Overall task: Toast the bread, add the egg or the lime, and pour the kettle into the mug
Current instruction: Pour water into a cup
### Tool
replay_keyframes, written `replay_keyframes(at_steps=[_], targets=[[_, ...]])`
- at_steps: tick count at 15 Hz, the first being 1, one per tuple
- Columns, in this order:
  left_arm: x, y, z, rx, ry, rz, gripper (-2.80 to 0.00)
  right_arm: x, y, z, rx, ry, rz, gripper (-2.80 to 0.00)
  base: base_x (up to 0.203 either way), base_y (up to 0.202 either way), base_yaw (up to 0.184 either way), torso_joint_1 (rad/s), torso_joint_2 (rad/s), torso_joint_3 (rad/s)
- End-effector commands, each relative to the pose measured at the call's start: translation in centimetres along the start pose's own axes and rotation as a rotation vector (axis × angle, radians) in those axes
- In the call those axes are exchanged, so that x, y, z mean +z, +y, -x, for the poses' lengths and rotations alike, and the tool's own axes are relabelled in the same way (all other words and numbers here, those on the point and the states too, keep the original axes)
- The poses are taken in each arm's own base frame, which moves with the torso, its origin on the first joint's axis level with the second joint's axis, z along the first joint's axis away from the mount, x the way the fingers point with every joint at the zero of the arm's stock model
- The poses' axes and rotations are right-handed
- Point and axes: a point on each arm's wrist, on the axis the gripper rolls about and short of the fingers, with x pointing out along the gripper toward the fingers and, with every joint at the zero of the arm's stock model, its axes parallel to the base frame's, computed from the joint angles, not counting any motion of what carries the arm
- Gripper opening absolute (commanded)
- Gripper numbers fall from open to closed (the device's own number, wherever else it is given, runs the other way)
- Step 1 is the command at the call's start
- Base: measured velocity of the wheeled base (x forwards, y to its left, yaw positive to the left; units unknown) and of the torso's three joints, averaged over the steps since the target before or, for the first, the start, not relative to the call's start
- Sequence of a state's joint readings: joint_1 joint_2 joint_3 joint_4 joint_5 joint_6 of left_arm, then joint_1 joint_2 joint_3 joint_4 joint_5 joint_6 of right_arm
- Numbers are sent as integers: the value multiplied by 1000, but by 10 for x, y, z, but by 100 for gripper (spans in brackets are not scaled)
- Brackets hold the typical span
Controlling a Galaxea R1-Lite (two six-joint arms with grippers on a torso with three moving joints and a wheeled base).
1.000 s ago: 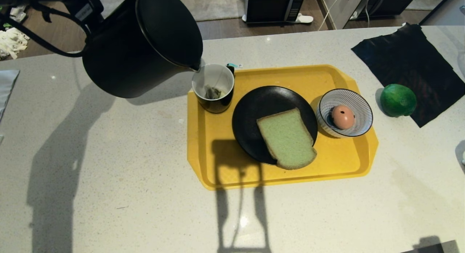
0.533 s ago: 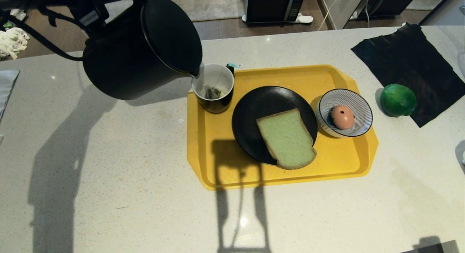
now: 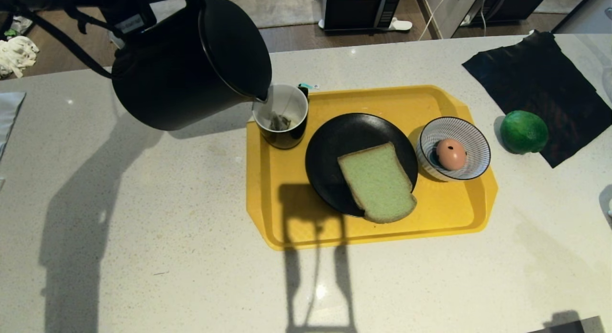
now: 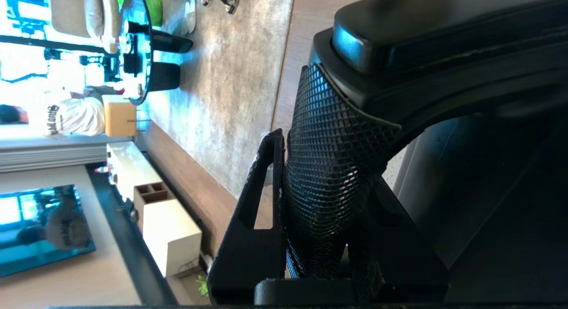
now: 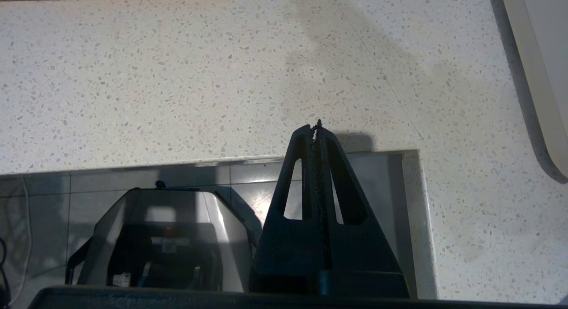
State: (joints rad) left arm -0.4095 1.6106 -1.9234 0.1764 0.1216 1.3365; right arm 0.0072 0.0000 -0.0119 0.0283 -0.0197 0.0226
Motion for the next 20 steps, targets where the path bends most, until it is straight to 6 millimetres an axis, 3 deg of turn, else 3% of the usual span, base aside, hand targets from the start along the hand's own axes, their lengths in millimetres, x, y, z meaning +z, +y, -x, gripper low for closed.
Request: replay_keyframes(at_steps=[1, 20], targets=[[6, 0, 1, 12, 5, -11, -280, 0, 0, 0, 0, -1, 0, -280, 0, 0, 0, 0, 0, 0], [23, 0, 5, 59, 109, -87, -280, 0, 0, 0, 0, 2, 0, -280, 0, 0, 0, 0, 0, 0]])
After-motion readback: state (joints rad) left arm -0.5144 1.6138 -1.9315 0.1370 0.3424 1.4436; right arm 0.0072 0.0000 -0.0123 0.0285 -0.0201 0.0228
